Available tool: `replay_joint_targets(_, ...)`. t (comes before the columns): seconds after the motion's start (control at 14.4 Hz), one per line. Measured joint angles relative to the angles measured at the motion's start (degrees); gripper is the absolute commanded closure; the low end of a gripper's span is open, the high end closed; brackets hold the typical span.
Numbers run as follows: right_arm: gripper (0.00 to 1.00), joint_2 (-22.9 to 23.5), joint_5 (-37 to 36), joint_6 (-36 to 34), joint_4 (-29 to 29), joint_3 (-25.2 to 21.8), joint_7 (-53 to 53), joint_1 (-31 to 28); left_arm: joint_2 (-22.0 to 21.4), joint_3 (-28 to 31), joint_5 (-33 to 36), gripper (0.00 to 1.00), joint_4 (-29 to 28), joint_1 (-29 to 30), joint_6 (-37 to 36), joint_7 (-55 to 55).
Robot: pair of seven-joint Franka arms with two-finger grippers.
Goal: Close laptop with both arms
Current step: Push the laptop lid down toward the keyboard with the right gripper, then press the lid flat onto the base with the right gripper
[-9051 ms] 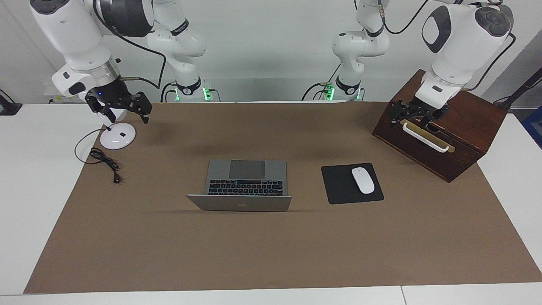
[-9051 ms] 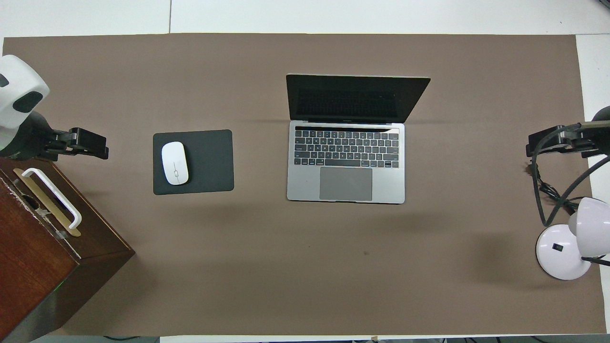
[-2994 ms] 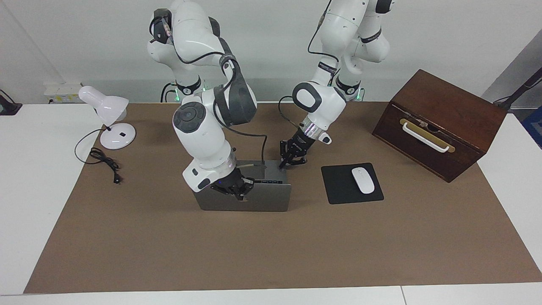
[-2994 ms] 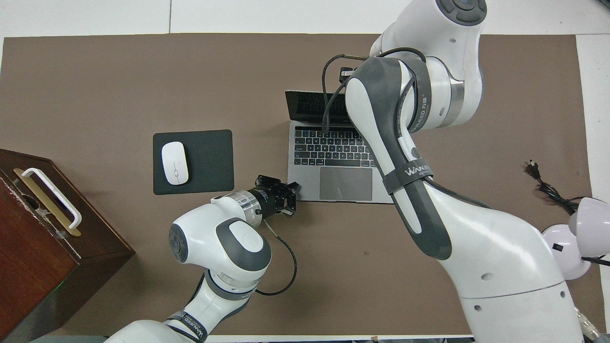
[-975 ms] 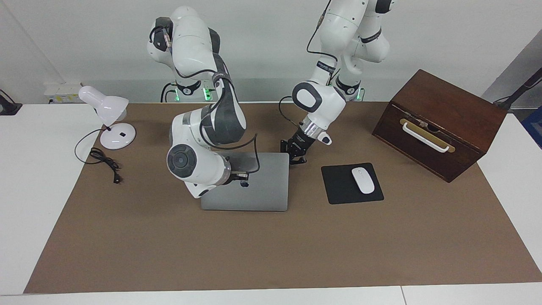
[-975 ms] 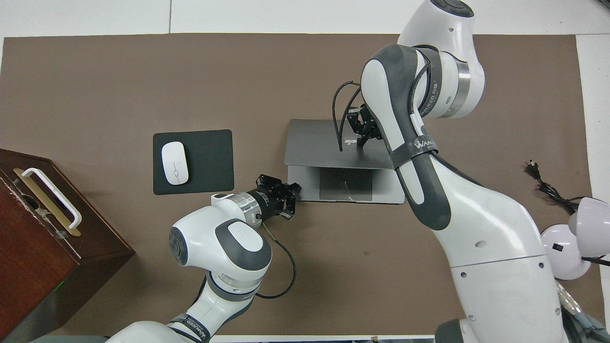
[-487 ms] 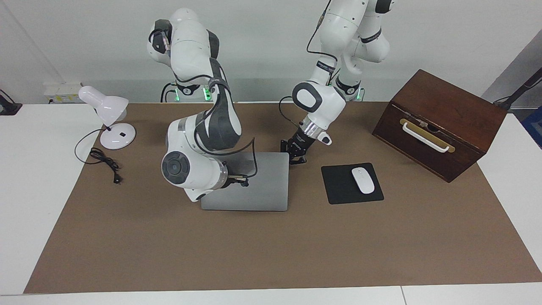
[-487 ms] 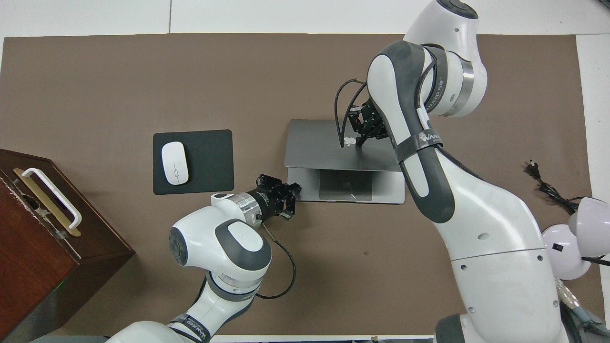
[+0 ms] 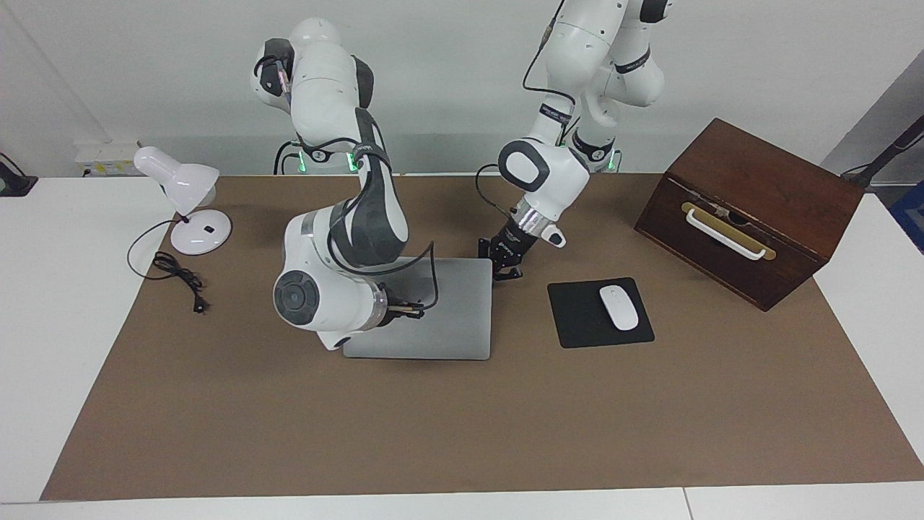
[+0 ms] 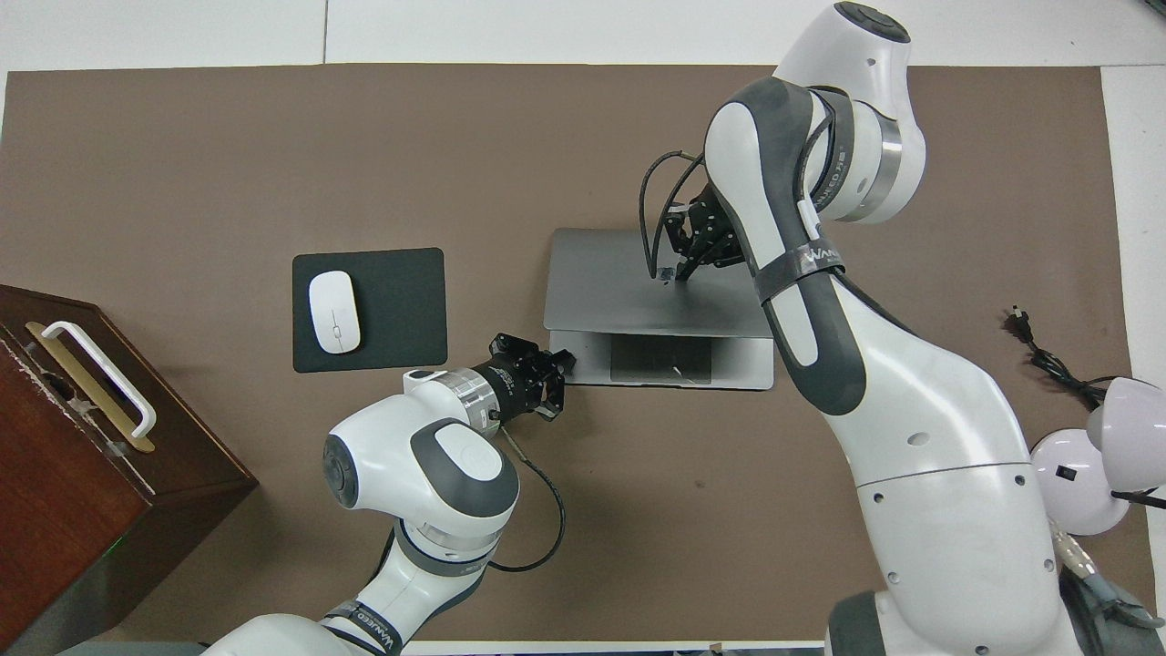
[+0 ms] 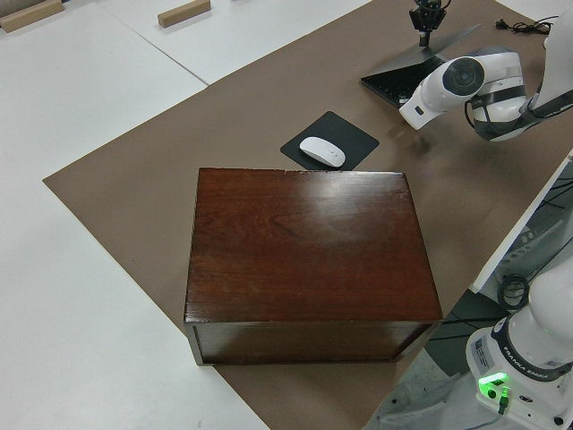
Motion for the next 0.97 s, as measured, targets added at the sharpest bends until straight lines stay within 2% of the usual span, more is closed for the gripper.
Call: replay_joint_targets(0.97, 1.00, 2.0, 1.4, 0.6, 0.3, 0.0, 0.6, 0.0, -0.3, 0.1, -0.3, 1.00, -0.4, 0.1, -0.3, 1.6)
